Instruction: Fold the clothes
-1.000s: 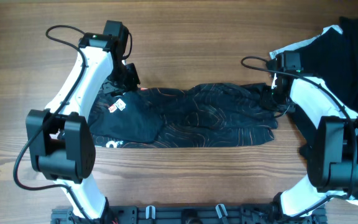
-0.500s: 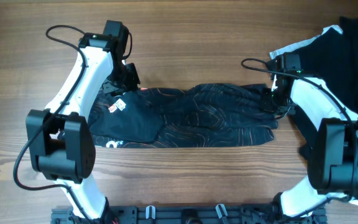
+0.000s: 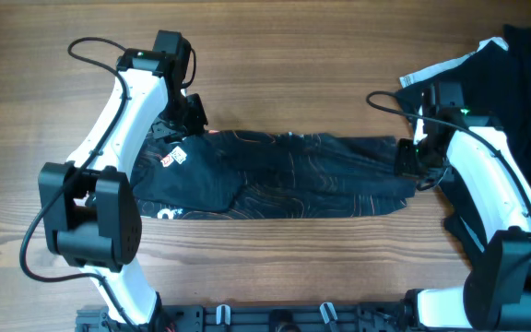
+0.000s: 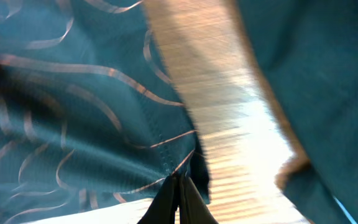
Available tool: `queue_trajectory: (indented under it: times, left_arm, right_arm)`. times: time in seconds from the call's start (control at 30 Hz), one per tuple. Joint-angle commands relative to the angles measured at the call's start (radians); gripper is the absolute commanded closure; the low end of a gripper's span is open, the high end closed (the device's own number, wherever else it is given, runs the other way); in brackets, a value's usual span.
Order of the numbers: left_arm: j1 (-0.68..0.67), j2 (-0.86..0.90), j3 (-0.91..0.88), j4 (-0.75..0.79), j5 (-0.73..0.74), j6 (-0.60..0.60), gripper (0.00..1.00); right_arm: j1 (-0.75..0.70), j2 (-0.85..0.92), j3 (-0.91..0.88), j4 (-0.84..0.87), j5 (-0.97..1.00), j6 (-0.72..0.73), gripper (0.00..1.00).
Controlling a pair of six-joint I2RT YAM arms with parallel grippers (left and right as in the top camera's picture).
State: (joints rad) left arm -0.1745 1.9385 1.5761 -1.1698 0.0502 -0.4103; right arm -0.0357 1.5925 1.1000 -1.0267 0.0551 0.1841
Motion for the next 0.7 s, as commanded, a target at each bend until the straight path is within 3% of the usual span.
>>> queue_trajectory:
  times: [0.0,0.2,0.27,0.37,0.47,0.67]
  left_arm:
    - [0.003,0.005,-0.005,-0.008,0.005,-0.016,0.65]
    - [0.003,0.005,-0.005,-0.021,0.005,-0.016,0.63]
    - [0.003,0.005,-0.005,-0.039,0.005,-0.016,0.62]
    - [0.003,0.005,-0.005,-0.060,0.005,-0.016,0.61]
    - [0.003,0.005,-0.005,-0.061,0.005,-0.016,0.60]
    - [0.003,0.005,-0.005,-0.060,0.005,-0.016,0.60]
  right_arm:
    - [-0.004,-0.001,-0.015,0.021,0.118,0.053,0.96]
    - [-0.004,0.001,-0.015,0.042,0.031,-0.003,0.94]
    - [-0.004,0.001,-0.015,0.042,0.026,-0.021,0.78]
    - [-0.004,0.003,-0.015,0.044,0.028,-0.030,0.73]
    - [-0.005,0.006,-0.015,0.059,0.025,-0.035,0.53]
    - [-0.060,0.111,-0.015,0.096,-0.191,-0.190,0.47]
